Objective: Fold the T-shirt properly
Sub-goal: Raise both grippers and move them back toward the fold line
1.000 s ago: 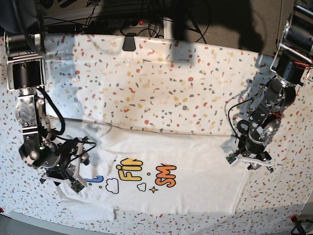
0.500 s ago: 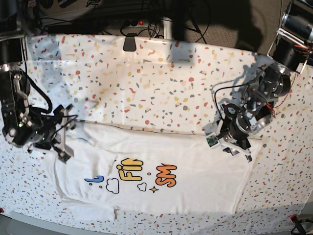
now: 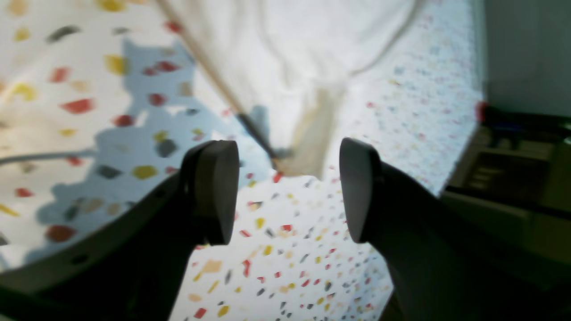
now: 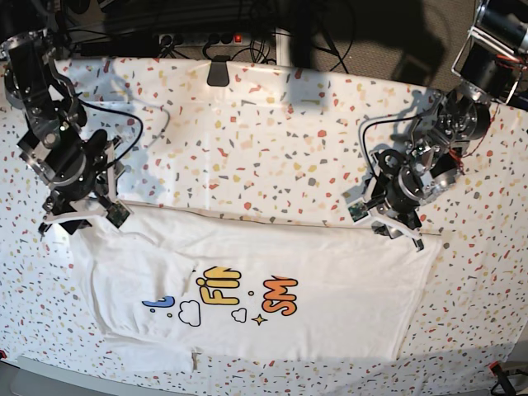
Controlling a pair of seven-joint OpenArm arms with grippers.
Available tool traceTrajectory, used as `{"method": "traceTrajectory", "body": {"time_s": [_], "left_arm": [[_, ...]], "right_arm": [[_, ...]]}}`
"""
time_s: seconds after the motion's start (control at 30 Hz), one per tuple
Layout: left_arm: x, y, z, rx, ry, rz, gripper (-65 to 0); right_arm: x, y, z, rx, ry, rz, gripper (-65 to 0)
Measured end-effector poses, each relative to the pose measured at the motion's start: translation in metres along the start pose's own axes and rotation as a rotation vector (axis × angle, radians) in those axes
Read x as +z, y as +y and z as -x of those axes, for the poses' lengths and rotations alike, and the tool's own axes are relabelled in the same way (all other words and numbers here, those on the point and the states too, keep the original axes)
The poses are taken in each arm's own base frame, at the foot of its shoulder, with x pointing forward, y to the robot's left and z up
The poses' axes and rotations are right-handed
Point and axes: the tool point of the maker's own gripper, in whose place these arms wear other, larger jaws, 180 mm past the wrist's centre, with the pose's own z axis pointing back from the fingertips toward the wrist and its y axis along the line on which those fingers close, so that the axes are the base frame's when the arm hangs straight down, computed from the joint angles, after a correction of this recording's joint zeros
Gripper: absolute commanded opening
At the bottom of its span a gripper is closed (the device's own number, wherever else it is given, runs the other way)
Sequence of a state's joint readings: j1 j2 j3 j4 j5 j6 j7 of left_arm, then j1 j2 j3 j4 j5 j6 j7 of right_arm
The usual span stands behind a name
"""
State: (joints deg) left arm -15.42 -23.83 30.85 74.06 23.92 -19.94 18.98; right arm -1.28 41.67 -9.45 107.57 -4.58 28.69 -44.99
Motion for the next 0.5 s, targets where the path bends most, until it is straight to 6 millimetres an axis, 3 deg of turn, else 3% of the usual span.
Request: {"method": "traceTrajectory", "body": {"time_s": [0.13, 0.27, 0.4, 0.5], "left_arm": [[0.0, 0.0, -0.001, 0.0, -0.004, 0.0, -40.2], [0.001, 0.001, 0.002, -0.002, 0.001, 0.0, -40.2], [0.001, 0.001, 0.002, -0.002, 0.001, -0.001, -40.2], [-0.002, 0.006, 0.004, -0.002, 0.009, -0.004, -40.2]], "right_arm": [[-0.009, 0.018, -0.008, -0.055, -0.091, -0.078, -31.2], [-0.007, 0.018, -0.03, -0.07, -0.226, -0.085, -31.2], [-0.01, 0.002, -0.017, 0.11, -0.153, 0.025, -31.2], [-0.01, 0.015, -0.015, 0.199, -0.159, -0.048, -31.2]]}}
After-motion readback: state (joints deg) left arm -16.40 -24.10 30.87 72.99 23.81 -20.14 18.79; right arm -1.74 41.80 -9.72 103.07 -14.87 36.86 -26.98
